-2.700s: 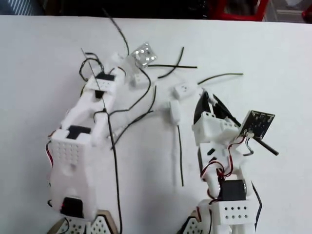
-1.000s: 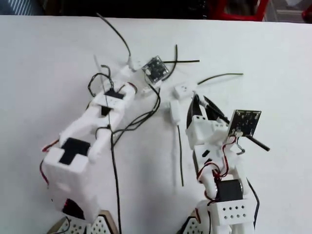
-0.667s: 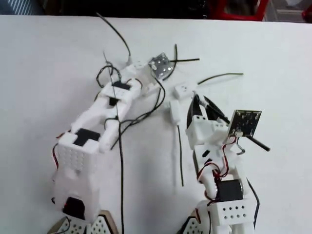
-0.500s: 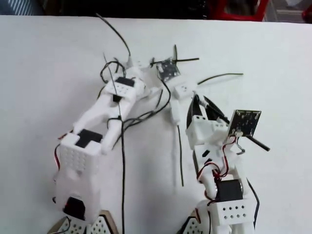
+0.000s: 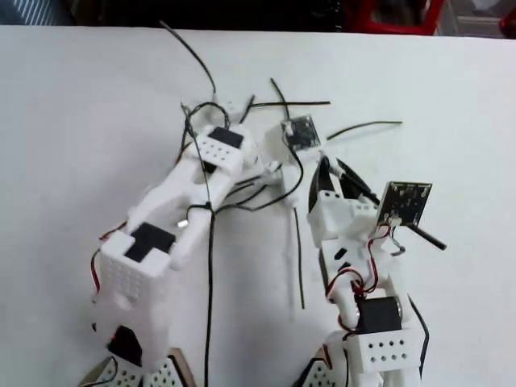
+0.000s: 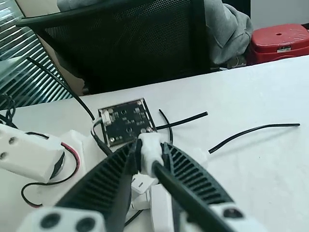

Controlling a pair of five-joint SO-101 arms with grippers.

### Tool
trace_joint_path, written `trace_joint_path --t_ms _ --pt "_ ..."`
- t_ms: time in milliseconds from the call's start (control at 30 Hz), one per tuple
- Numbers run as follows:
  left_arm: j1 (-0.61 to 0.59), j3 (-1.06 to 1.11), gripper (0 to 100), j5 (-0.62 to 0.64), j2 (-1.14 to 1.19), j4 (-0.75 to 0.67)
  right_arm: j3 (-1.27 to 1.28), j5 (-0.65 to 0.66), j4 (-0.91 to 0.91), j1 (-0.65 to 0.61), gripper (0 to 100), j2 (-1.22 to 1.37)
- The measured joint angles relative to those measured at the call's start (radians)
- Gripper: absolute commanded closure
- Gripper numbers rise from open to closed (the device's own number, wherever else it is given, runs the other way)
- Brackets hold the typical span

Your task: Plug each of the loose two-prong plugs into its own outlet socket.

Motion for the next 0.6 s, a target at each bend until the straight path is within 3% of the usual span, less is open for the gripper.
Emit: trace_joint_path --t_ms 200,367,600 --pt "-0.006 0.003 77 0.189 -0.015 -0.014 0.000 0.000 0.000 0.000 98.1 0.000" --pt "-0.006 0.005 76 0.304 -0.021 -0.060 0.000 0.000 0.000 0.000 98.1 0.000" --pt "-0.006 0.006 77 0.325 -0.025 -0.086 0.000 0.000 0.000 0.000 98.1 0.000"
